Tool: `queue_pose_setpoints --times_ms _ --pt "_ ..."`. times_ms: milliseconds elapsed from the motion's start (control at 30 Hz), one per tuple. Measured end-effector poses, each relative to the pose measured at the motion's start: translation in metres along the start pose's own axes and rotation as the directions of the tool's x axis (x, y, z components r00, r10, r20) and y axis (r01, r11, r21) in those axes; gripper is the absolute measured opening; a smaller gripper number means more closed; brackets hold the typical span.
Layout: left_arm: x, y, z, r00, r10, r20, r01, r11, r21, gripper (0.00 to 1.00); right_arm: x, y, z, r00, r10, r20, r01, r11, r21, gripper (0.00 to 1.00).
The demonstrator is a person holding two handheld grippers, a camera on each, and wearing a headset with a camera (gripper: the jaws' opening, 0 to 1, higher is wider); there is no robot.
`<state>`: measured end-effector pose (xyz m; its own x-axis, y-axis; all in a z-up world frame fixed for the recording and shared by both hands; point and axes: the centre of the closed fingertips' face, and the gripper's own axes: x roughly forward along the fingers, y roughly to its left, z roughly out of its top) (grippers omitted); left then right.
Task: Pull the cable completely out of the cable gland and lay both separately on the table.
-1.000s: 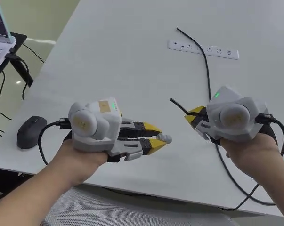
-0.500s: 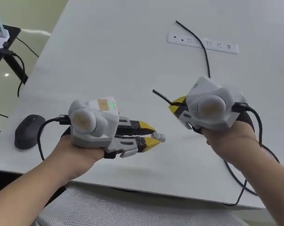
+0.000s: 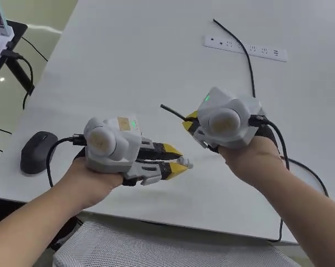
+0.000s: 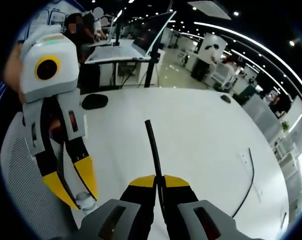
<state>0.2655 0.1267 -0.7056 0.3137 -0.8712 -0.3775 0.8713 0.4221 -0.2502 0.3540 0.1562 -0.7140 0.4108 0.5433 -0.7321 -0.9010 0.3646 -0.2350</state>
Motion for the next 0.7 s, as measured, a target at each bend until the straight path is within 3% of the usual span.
queue_pose_setpoints --times_ms 333,700 --pt "0.003 0.014 -0.025 0.9999 -0.006 -0.014 0.006 1.0 -0.03 0.15 0.03 0.015 -0.013 0.9967 0.05 -0.063 -0.052 0.998 -0.029 0.0" --pt "0.009 0.027 -0.047 0.9999 -0.002 -0.012 0.002 0.999 -0.048 0.15 0.067 0.037 -0.038 0.9831 0.132 -0.127 -0.141 0.988 -0.067 0.0"
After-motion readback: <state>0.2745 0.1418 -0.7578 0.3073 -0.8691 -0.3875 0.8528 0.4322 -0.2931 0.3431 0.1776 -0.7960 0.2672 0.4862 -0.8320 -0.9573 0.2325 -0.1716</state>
